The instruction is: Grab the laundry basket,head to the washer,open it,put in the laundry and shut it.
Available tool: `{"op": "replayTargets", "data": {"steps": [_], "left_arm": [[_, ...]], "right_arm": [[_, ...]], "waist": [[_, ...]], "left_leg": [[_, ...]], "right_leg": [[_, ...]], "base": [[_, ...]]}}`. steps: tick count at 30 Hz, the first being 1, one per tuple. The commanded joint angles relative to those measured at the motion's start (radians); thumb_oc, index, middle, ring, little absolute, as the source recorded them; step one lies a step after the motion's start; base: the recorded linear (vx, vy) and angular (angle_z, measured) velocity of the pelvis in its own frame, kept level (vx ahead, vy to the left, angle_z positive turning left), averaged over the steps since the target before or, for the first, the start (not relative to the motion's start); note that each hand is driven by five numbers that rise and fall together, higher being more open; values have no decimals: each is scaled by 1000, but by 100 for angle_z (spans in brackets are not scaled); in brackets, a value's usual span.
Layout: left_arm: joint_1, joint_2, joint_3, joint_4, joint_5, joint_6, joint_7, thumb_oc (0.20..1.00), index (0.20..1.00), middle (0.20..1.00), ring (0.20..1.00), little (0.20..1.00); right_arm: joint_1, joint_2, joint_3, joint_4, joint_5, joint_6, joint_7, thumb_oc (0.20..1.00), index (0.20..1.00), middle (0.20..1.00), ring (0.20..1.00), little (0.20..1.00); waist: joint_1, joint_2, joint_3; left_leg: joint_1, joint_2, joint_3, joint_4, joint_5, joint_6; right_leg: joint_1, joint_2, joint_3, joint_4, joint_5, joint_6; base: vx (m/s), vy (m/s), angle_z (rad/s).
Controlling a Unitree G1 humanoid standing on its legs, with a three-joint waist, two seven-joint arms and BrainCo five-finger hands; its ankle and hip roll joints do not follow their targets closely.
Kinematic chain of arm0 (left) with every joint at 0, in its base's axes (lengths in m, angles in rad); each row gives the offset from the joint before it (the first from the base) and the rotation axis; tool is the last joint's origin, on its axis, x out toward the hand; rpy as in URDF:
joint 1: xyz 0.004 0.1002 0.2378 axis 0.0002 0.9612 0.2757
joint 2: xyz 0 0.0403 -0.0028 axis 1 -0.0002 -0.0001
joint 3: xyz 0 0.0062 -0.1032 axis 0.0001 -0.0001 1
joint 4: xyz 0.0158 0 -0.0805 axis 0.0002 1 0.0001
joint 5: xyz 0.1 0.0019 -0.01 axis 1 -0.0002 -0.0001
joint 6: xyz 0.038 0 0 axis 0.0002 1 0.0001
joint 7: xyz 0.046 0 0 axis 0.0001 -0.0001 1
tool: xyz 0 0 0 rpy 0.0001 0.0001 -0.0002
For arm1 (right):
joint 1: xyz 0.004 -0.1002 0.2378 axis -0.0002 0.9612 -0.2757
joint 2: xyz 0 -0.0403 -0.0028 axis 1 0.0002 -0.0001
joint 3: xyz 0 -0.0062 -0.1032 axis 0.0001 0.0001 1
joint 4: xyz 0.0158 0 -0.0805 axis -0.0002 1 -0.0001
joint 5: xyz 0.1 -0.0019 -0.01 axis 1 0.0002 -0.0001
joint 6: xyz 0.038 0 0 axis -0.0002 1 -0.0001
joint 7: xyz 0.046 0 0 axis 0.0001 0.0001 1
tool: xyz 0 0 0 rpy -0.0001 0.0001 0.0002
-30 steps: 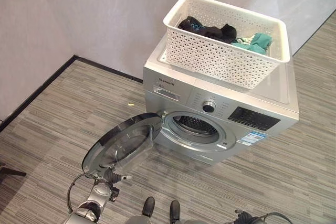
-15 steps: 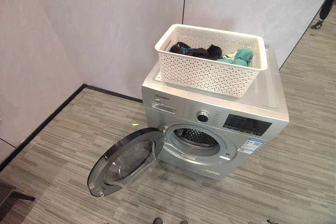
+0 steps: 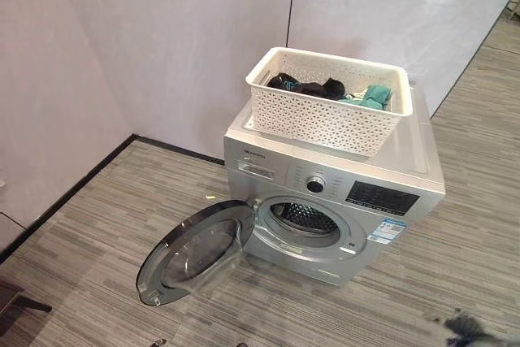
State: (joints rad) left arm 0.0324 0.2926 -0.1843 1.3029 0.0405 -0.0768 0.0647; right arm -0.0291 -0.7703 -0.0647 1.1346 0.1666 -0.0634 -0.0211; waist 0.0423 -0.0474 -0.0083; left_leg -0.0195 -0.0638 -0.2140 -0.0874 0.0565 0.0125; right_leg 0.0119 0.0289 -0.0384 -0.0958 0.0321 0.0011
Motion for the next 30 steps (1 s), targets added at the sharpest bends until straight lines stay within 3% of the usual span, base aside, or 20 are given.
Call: {"op": "replayTargets", "data": {"steps": [1, 4, 7, 13, 16, 19, 22, 23, 25, 26, 28, 30], "left_arm": [[-53, 8, 15, 53, -9, -26, -5, 1000, 1000, 1000, 1000, 1000], [-22, 4, 10, 50, 6, -32, -20, 1000, 1000, 1000, 1000, 1000], [3, 1, 6, 52, 11, -31, -26, 1000, 1000, 1000, 1000, 1000], [21, 12, 19, 50, 5, -29, -32, 1000, 1000, 1000, 1000, 1000], [23, 32, 17, 33, 0, -29, -23, 1000, 1000, 1000, 1000, 1000], [7, 48, 4, 22, 7, -24, -25, 1000, 1000, 1000, 1000, 1000], [2, 55, -2, 19, 10, -19, -26, 1000, 1000, 1000, 1000, 1000], [-10, 65, -8, 23, 17, -15, -31, 1000, 1000, 1000, 1000, 1000], [-23, 71, -9, 33, 20, -15, -34, 1000, 1000, 1000, 1000, 1000], [-23, 72, -7, 44, 20, -18, -27, 1000, 1000, 1000, 1000, 1000], [-24, 71, 1, 48, -1, -18, -30, 1000, 1000, 1000, 1000, 1000], [-27, 65, 24, 30, -79, -18, -71, 1000, 1000, 1000, 1000, 1000]], "right_arm": [[-26, -159, -71, -66, -66, -53, -53, 1000, 1000, 1000, 1000, 1000], [-59, -319, -127, -221, -156, -65, -99, 1000, 1000, 1000, 1000, 1000], [-109, -386, -141, -336, -186, -83, -133, 1000, 1000, 1000, 1000, 1000], [-182, -435, -170, -562, -230, -93, -162, 1000, 1000, 1000, 1000, 1000], [-217, -436, -174, -666, -264, -100, -175, 1000, 1000, 1000, 1000, 1000], [-244, -442, -154, -718, -326, -75, -164, 1000, 1000, 1000, 1000, 1000], [-241, -457, -152, -737, -353, -65, -156, 1000, 1000, 1000, 1000, 1000], [-231, -473, -172, -765, -362, -62, -158, 1000, 1000, 1000, 1000, 1000], [-201, -490, -202, -792, -364, -69, -143, 1000, 1000, 1000, 1000, 1000], [-208, -505, -201, -792, -361, -75, -144, 1000, 1000, 1000, 1000, 1000], [-233, -536, -179, -800, -350, -82, -137, 1000, 1000, 1000, 1000, 1000], [-228, -567, -193, -740, -337, -62, -131, 1000, 1000, 1000, 1000, 1000]], "waist": [[21, -47, 7], [35, -78, 4], [51, -99, 7], [86, -118, 19], [113, -110, 37], [109, -93, 65], [95, -83, 77], [68, -70, 87], [39, -72, 80], [39, -68, 82], [20, -67, 95], [7, -74, 94]], "left_leg": [[-6, -1, -40, 0, -46, -3], [-4, -1, -33, 3, -58, 3], [-8, -9, -10, 48, -84, 13], [-35, -33, 30, 159, -154, 34], [-31, -43, 31, 200, -181, 60], [-18, -52, 5, 224, -187, 74], [-16, -54, -15, 237, -185, 77], [-7, -52, -57, 244, -185, 79], [17, -68, -100, 237, -190, 77], [41, -64, -130, 228, -198, 69], [75, -65, -171, 239, -217, 59], [80, -79, -193, 299, -229, 41]], "right_leg": [[37, -27, 6, 9, -72, 78], [33, -26, 10, 8, -67, 87], [35, -31, 35, 9, -59, 94], [44, -49, 64, 39, -61, 106], [-12, -59, 53, 201, -80, 135], [-76, -63, 58, 367, -50, 169], [-104, -60, 56, 446, -44, 169], [-155, -29, 78, 533, -54, 160], [-184, -2, 124, 451, -86, 140], [-195, -27, 125, 351, -70, 131], [-244, -38, 171, 251, -11, 144], [-223, -28, 196, 257, -13, 155]], "base": [[0, 0, 0], [24, 8, 3], [29, 36, -2], [28, 72, -30], [16, 157, -2], [5, 121, -17], [38, 76, 26], [113, 60, 43], [211, 10, 65], [257, -98, 118], [233, -81, 77], [148, -42, 44]]}}
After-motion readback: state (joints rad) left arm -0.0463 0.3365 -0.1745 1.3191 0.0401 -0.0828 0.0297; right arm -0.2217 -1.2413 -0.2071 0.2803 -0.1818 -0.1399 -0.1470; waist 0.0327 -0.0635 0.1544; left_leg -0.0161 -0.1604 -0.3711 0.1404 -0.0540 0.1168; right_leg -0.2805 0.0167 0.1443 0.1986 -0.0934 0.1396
